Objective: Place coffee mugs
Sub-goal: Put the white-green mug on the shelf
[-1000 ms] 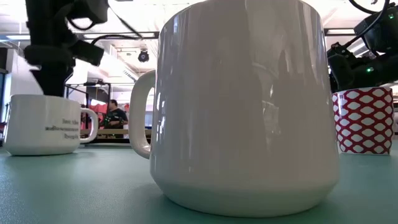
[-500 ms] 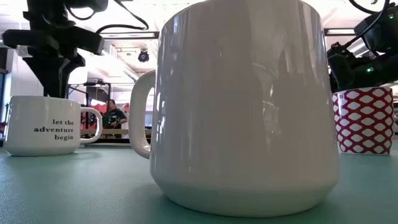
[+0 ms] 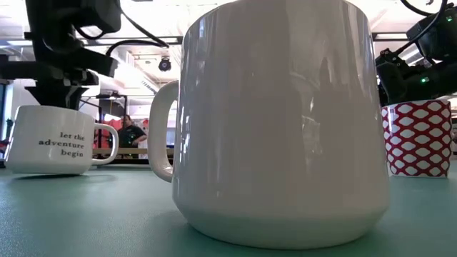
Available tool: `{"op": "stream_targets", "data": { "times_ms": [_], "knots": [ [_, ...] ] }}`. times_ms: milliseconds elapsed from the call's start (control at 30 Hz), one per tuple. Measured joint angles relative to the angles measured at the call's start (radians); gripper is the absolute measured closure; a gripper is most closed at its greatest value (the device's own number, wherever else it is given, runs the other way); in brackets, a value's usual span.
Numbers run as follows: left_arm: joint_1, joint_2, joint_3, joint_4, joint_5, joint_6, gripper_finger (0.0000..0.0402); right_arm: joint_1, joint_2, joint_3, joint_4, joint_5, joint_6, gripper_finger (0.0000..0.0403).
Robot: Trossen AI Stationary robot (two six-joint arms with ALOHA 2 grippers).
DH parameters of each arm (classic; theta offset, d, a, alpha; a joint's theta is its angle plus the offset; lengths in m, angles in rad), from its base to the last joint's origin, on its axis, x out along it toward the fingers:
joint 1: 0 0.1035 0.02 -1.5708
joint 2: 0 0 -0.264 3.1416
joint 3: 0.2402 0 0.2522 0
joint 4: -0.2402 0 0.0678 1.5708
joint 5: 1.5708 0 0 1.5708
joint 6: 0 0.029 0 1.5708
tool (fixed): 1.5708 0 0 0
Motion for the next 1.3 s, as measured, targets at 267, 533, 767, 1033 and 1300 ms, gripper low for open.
{"op": "stream_targets", "data": {
  "times_ms": [267, 533, 767, 1033, 1300],
  "knots": [
    [0.000, -0.003, 0.016, 0.005, 0.001, -0.002, 0.0326, 0.000, 0.000, 0.000, 0.000, 0.000, -0.001, 0.0275],
    [0.000, -0.013, 0.102, -0.021, -0.005, 0.042, 0.0326, 0.000, 0.000, 0.000, 0.000, 0.000, -0.001, 0.0275],
    [0.000, -0.016, 0.089, -0.057, -0.063, 0.076, 0.0326, 0.000, 0.000, 0.000, 0.000, 0.000, 0.000, 0.0275],
    [0.007, -0.016, 0.021, -0.065, -0.057, 0.055, 0.0325, 0.000, 0.000, 0.000, 0.000, 0.000, -0.001, 0.0275],
    [0.020, -0.016, -0.041, 0.017, -0.044, 0.029, 0.0322, 0.000, 0.000, 0.000, 0.000, 0.000, 0.000, 0.0275]
  ]
}}
